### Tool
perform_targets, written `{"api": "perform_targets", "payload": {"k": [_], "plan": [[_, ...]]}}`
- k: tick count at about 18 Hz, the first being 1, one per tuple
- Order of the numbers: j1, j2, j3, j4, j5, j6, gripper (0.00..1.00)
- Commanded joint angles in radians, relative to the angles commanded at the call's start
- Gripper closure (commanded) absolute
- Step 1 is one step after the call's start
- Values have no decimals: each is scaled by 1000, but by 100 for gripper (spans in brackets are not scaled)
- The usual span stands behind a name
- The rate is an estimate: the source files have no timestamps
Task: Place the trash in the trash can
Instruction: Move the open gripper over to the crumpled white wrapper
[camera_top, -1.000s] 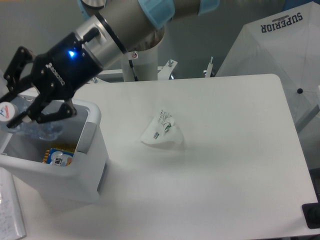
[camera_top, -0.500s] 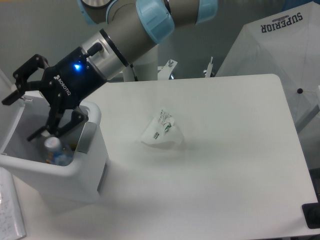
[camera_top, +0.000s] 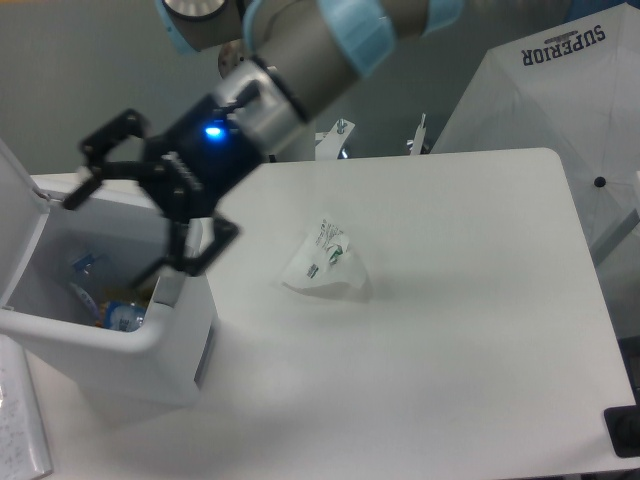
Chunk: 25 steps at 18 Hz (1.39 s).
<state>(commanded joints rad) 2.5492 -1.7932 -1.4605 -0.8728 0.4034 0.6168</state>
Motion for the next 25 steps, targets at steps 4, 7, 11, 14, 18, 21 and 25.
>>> {"api": "perform_targets", "payload": {"k": [4, 7, 11, 14, 18, 21, 25], "plan": [[97, -95, 54, -2, 9, -51, 0], [149, -133, 52, 2, 66, -36, 0], [164, -175, 36, 0, 121, -31, 0], [161, -178, -27, -2, 224, -6, 0], [142, -170, -135, -6, 443, 85, 0], [112, -170, -158, -61, 581, 141, 0], [66, -175, -153, -161, 788, 216, 0]]}}
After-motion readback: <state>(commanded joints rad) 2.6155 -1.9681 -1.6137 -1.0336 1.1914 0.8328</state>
